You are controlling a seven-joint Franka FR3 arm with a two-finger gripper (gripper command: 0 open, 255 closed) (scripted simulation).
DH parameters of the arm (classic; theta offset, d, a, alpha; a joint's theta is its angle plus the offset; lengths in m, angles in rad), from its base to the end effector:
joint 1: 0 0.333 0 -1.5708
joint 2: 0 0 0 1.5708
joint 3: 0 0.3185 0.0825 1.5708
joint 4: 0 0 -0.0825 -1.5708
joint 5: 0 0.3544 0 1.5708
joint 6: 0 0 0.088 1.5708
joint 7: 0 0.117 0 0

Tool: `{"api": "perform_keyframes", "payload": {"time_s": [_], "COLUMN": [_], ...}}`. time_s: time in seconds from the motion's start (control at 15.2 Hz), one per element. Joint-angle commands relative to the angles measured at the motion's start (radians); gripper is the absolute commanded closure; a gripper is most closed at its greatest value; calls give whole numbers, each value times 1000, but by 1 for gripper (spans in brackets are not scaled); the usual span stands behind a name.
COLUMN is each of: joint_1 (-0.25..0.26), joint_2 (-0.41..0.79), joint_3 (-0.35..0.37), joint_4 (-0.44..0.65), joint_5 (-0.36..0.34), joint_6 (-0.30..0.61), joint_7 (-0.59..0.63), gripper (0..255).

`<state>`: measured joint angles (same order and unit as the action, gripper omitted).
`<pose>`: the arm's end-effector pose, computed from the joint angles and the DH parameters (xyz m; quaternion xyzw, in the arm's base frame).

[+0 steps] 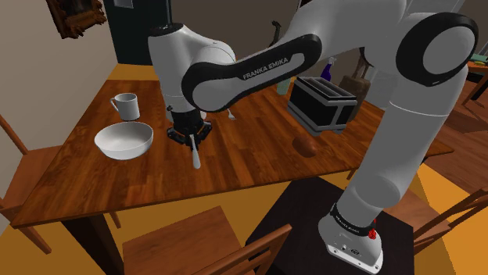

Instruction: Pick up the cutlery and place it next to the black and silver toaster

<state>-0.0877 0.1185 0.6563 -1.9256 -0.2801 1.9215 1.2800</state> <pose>0.4758 0.2666 0.4388 0.9499 -0.2949 0.0459 0.0932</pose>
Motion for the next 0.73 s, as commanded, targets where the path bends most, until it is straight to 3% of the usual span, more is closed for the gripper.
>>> {"api": "perform_keyframes", "payload": {"time_s": [0.0,0.66], "joint_1": [-2,-4], "joint_2": [-11,-43], "joint_3": [1,4], "joint_4": [15,117], "joint_5": [10,38], "joint_6": [-23,-144], "joint_7": [-10,-48], "gripper": [255,255]}}
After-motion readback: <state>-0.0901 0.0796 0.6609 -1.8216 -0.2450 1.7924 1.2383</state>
